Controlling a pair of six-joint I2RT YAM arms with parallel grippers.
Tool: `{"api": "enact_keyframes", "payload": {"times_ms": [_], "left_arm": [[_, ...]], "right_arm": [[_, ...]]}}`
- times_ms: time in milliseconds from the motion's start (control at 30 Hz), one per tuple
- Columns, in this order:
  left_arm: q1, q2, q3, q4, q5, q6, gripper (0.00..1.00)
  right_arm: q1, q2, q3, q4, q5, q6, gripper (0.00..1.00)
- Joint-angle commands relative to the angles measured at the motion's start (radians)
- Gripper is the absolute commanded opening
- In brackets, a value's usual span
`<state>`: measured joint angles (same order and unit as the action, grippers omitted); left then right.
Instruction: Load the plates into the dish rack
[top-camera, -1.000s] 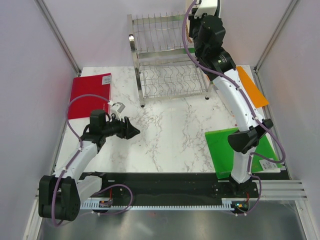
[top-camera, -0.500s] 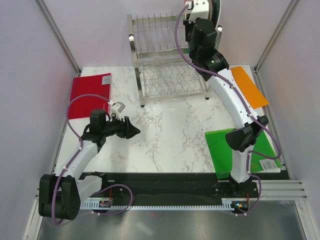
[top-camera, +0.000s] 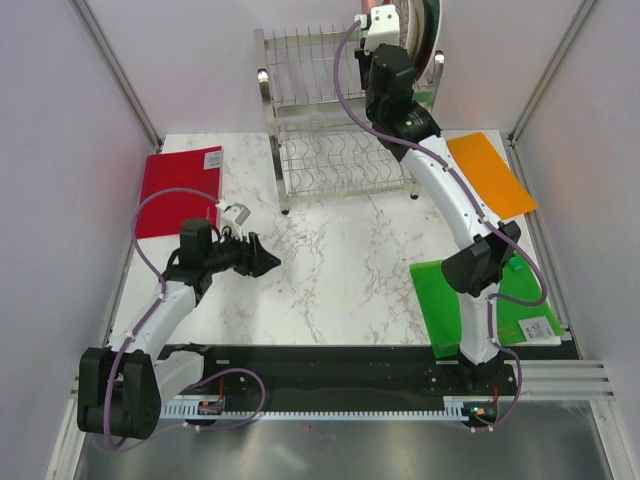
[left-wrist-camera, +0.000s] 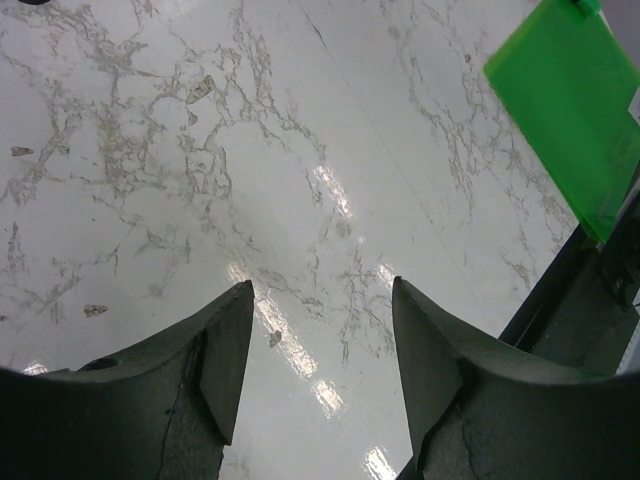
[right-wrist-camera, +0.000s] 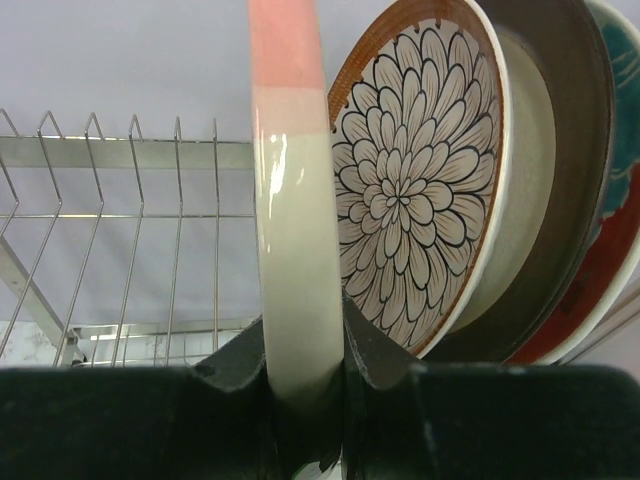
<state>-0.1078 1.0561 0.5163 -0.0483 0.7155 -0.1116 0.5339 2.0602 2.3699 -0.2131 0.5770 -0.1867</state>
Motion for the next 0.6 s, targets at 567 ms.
{"api": "enact_keyframes", "payload": {"times_ms": [567], "left_arm": [[0.003, 0.033, 0.007, 0.044, 0.022, -0.023, 0.64]], "right_arm": [[0.003, 0.081, 0.111, 0.175, 0.034, -0.051, 0.19]]}}
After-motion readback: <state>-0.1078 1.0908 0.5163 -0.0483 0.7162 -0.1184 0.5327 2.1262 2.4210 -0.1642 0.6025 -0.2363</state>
